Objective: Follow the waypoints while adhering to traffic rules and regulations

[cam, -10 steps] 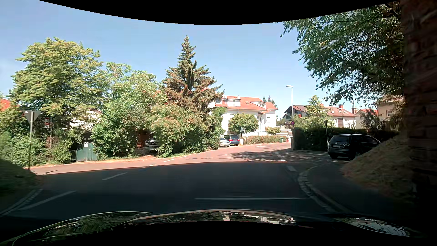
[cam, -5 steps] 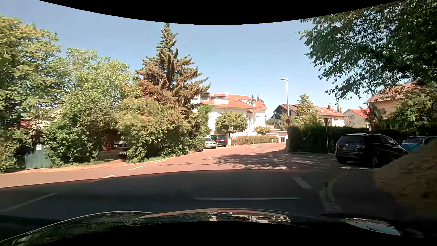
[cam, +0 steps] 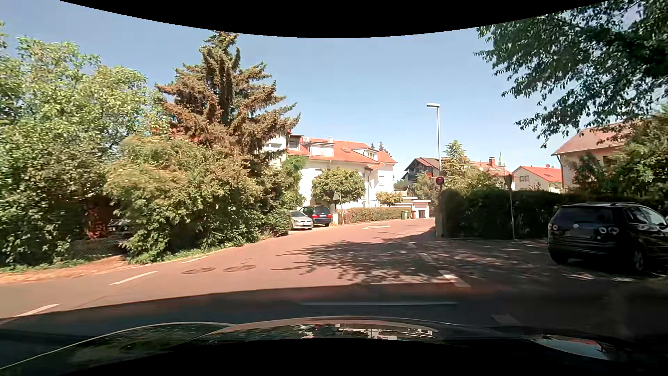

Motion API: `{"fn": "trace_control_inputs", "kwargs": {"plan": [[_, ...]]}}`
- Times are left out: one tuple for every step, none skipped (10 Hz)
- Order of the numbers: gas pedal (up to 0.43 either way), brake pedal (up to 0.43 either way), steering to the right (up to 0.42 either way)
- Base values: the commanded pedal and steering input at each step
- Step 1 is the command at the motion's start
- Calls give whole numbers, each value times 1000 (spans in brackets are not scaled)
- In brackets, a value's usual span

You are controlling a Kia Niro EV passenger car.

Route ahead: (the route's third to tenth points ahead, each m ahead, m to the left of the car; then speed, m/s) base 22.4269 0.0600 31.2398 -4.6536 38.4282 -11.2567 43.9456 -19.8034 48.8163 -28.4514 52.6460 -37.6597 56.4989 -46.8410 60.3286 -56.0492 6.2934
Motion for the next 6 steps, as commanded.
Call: {"fn": "trace_control_inputs", "kwargs": {"plan": [[138,0,40],[138,0,34],[138,0,28],[138,0,23],[138,0,20],[138,0,20]]}}
